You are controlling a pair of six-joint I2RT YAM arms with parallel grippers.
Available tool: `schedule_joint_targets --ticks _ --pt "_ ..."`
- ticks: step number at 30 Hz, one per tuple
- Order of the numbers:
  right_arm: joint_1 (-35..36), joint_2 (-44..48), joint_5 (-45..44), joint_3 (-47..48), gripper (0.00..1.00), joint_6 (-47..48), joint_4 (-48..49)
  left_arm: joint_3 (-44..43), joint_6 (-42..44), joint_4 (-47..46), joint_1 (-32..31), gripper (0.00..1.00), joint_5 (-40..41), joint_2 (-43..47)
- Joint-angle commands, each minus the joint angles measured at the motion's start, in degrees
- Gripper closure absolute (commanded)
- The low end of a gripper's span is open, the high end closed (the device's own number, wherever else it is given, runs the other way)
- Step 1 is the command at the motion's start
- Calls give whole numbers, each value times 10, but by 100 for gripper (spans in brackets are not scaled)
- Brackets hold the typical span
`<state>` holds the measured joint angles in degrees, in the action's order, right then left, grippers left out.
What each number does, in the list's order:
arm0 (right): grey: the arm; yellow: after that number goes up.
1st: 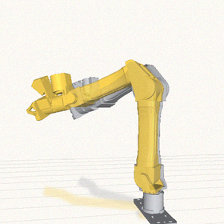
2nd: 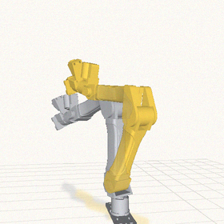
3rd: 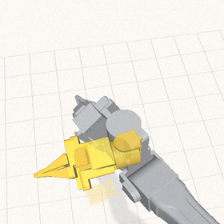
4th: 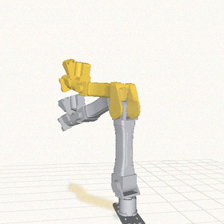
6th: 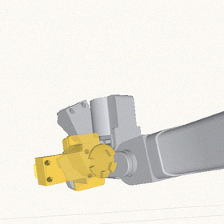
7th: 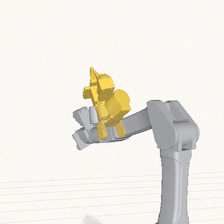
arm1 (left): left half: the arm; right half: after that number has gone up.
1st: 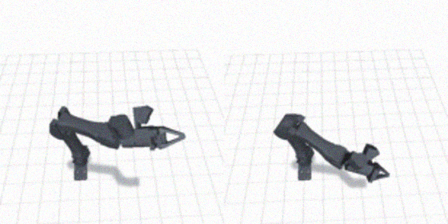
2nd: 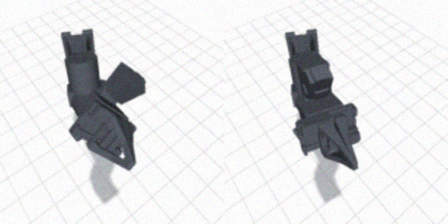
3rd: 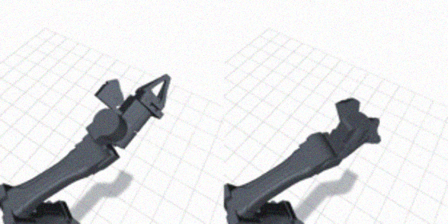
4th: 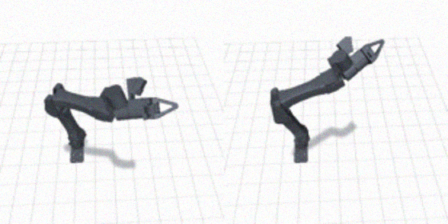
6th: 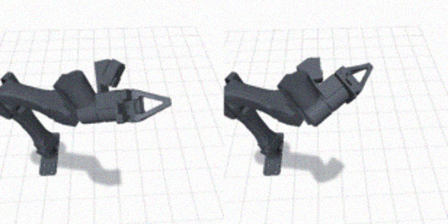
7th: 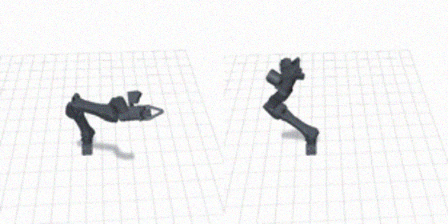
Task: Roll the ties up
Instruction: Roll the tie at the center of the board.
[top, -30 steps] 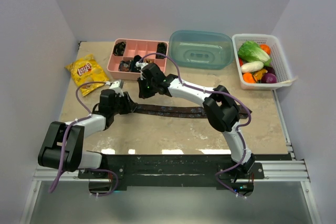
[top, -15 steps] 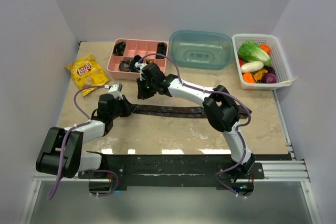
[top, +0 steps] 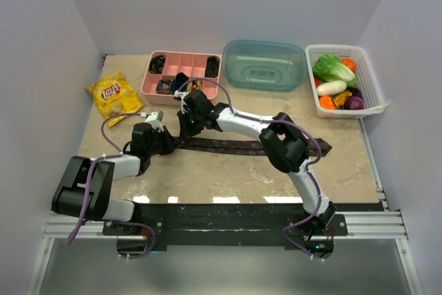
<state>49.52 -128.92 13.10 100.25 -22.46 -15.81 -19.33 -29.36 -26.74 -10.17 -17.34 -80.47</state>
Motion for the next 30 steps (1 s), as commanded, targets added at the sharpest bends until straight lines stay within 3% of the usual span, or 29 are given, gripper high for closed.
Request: schedule_joint_targets --ticks 1,10,15,19,22,26,30 --pt "6 3 16 -7 100 11 14 -25 1 8 -2 100 3 14" --pt "8 -18 -13 -6 100 18 3 -43 2 26 -2 100 7 24" --pt "7 -43 -42 12 100 27 -24 -56 4 62 -1 81 25 57" --pt "8 -51 -41 15 100 29 -26 -76 7 106 2 57 72 87" --pt "8 -49 -38 16 100 30 -28 -85 12 136 14 46 92 99" --pt "8 -44 -37 17 100 33 -31 -77 6 142 62 41 69 106" --pt "8 -42 -33 15 100 33 -31 -46 -3 102 138 41 -4 97"
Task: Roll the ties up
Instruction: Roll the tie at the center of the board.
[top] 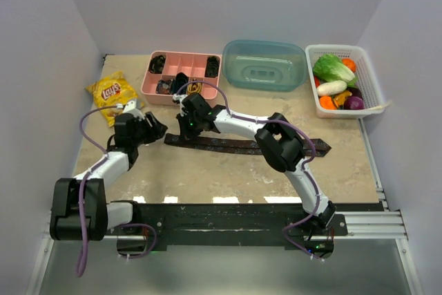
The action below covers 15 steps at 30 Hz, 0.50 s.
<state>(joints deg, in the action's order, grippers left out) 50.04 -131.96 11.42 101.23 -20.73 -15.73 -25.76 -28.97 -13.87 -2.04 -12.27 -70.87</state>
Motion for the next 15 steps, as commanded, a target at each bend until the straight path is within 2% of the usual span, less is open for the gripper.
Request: schedule_joint_targets --ticks 1,8,15 --pt "2 -13 -16 5 100 16 -31 22 -10 -34 63 41 -76 -2" --pt "2 -15 -12 0 100 17 -31 59 -48 -140 71 40 -146 -51" --pt "1 -13 -14 -2 100 16 -32 65 -55 -166 73 39 -152 -77"
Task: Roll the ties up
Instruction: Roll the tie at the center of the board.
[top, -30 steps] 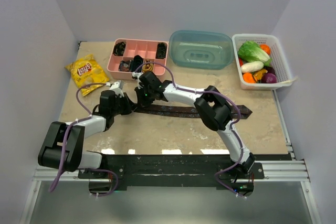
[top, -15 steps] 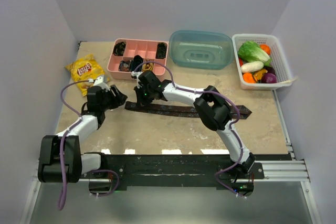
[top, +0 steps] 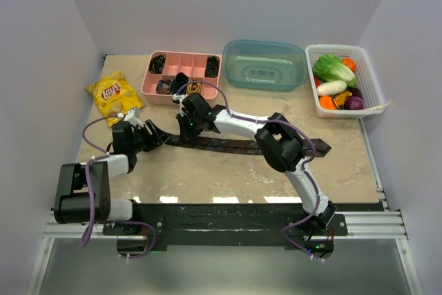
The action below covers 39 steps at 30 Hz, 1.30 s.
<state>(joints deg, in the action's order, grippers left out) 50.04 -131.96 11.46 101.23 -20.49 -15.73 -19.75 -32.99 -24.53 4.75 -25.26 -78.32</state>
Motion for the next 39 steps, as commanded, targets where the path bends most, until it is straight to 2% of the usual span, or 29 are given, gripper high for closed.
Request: schedule_joint_targets --ticks 1,10,14,39 --pt "1 -12 -13 -3 100 13 -31 4 -15 -61 4 39 -21 -2" --pt "1 48 -2 -23 100 12 -10 4 -4 -43 6 40 -1 3" --pt "1 64 0 -3 100 12 -21 4 -3 -48 8 40 -5 -1" --pt "1 7 -9 15 100 21 -30 11 -11 -84 19 41 -42 -25"
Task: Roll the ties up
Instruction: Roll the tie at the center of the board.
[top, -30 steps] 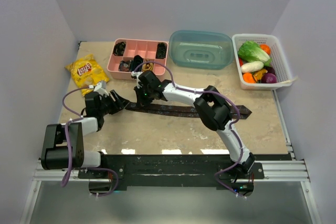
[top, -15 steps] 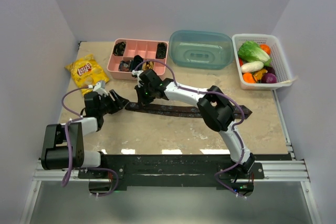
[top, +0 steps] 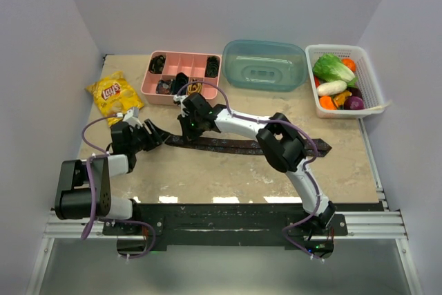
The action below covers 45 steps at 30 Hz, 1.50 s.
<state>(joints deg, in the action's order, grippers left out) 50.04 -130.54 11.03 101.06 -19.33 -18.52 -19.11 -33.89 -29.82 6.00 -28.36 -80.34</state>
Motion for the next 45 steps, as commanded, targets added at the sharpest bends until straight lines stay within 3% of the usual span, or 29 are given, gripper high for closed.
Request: schedule_joint_targets --ticks 1,19,45 --pt "1 -7 -3 17 100 10 0 5 -3 -34 7 41 -12 -6" --pt "-7 87 9 10 100 0 27 -3 -2 -42 12 41 -27 -7" --pt "-6 -8 29 31 100 11 22 1 -17 -93 18 49 -57 -68"
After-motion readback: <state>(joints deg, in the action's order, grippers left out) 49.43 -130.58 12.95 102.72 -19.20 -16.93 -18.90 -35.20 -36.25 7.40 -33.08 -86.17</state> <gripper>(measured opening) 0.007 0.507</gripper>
